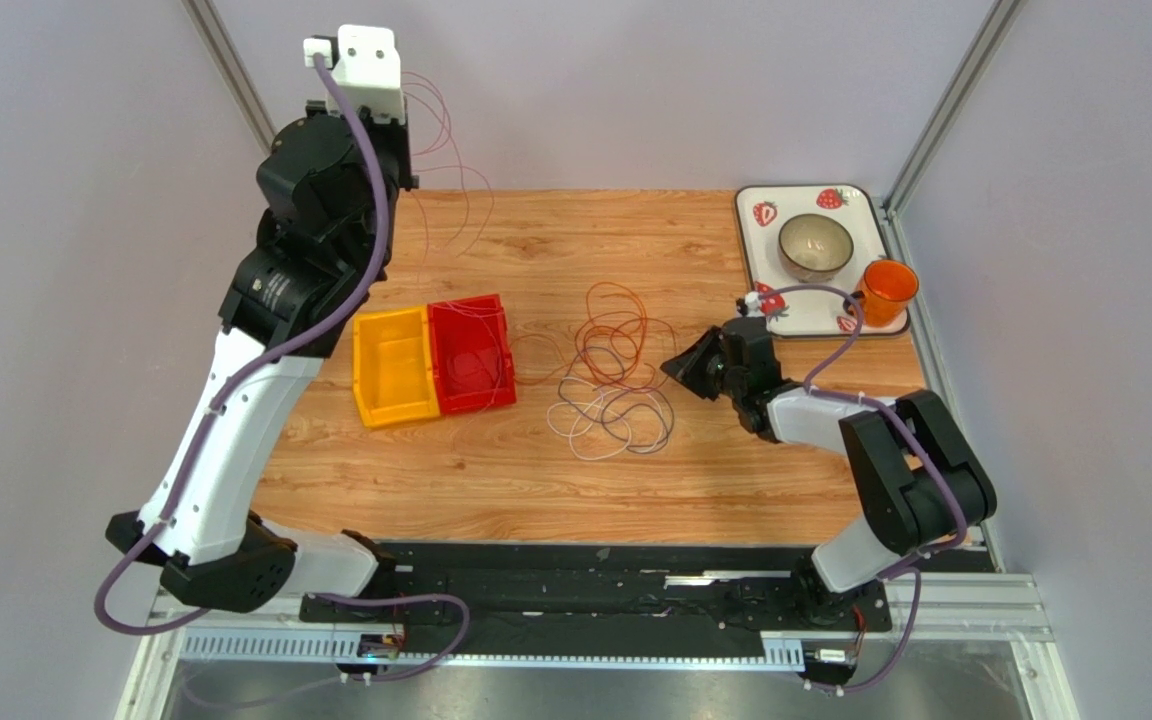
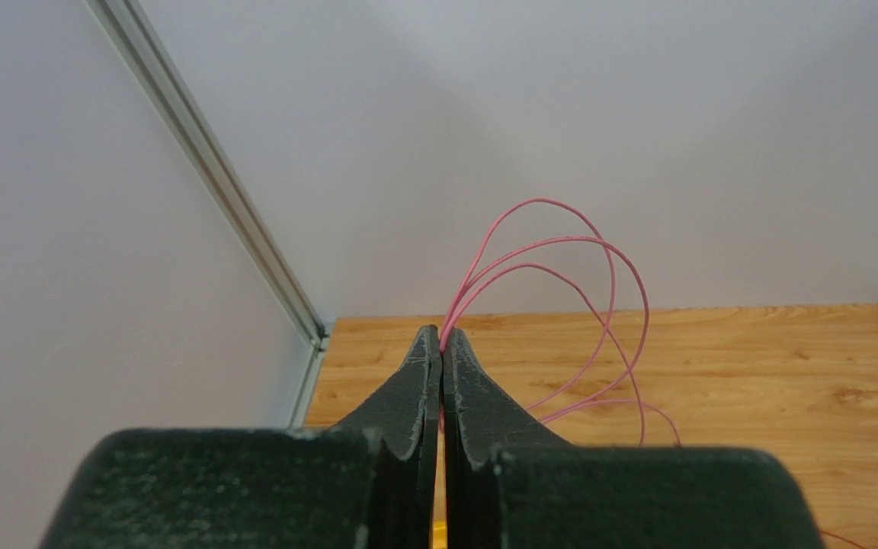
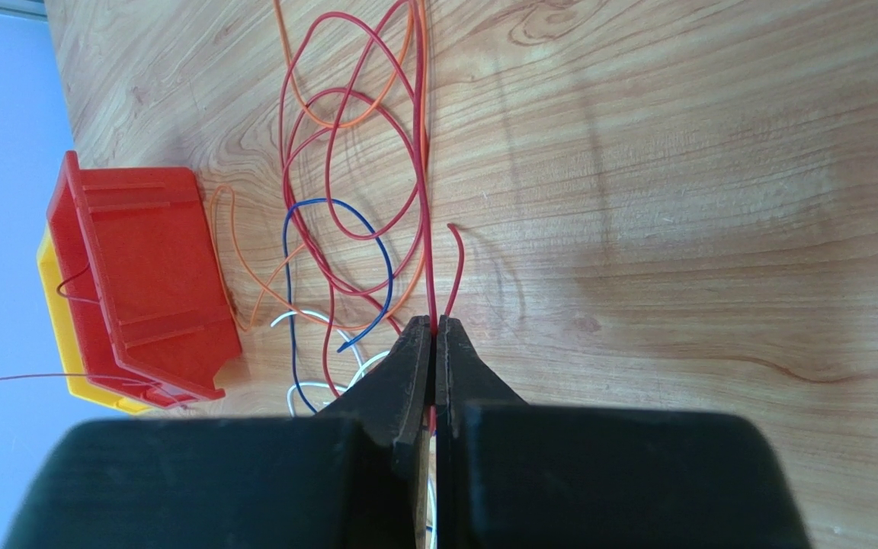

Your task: Untangle the cables

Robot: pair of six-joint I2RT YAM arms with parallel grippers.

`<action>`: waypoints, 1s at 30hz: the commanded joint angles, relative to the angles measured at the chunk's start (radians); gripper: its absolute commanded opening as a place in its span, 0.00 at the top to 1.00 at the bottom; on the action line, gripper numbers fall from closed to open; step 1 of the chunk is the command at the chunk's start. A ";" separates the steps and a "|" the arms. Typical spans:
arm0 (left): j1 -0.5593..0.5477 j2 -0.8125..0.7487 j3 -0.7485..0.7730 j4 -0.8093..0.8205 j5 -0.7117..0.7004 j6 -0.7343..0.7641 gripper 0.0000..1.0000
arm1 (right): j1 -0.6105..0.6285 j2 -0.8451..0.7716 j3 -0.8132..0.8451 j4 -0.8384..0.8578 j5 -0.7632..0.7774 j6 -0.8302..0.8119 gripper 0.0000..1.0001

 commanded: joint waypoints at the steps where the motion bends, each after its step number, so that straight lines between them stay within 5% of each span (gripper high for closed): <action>1: 0.035 0.040 0.040 0.027 0.050 -0.016 1.00 | -0.009 0.018 0.038 0.036 -0.022 0.018 1.00; 20: 0.081 0.208 0.363 -0.004 -0.014 0.026 1.00 | -0.028 0.051 0.047 0.053 -0.062 0.035 1.00; 30: 0.083 0.183 0.227 0.033 0.003 0.001 1.00 | -0.034 0.058 0.047 0.059 -0.074 0.039 1.00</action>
